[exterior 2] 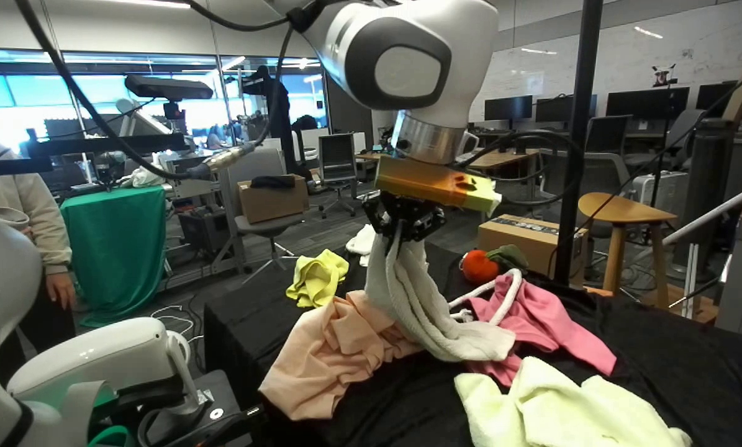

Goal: Put all the objects in the center of the table

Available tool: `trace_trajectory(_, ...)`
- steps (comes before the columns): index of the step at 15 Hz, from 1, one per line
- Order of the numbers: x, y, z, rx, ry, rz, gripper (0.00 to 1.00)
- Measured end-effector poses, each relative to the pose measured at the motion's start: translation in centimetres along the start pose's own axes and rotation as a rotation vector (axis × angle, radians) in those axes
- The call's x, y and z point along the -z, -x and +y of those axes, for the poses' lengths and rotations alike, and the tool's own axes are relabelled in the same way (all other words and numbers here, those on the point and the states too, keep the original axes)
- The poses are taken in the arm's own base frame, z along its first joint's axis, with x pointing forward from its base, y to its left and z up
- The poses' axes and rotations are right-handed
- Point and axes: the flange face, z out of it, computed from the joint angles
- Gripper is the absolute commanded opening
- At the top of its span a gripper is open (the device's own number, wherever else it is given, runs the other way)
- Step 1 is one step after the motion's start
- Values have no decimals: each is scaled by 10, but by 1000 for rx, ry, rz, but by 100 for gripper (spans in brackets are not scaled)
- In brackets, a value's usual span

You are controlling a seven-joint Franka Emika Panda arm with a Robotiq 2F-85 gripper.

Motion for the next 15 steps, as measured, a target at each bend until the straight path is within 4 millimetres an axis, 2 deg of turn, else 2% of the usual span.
trace_trajectory(1,-10,-7,-7,-35,37,6,3)
trace_trajectory(2,-19,-14,-12,-72,74,15,28)
trace_trajectory(4,-32,-26,-20,-153,138,36,31)
trace_trajectory(7,-41,-33,-24,-275,238,56,57)
trace_trajectory(12,-45,-26,-19,-450,420,33,97)
trace_trajectory(13,-45,-23,-18,-477,457,15,100)
trace_trajectory(15,-41,-19,-16,-524,539,-17,100)
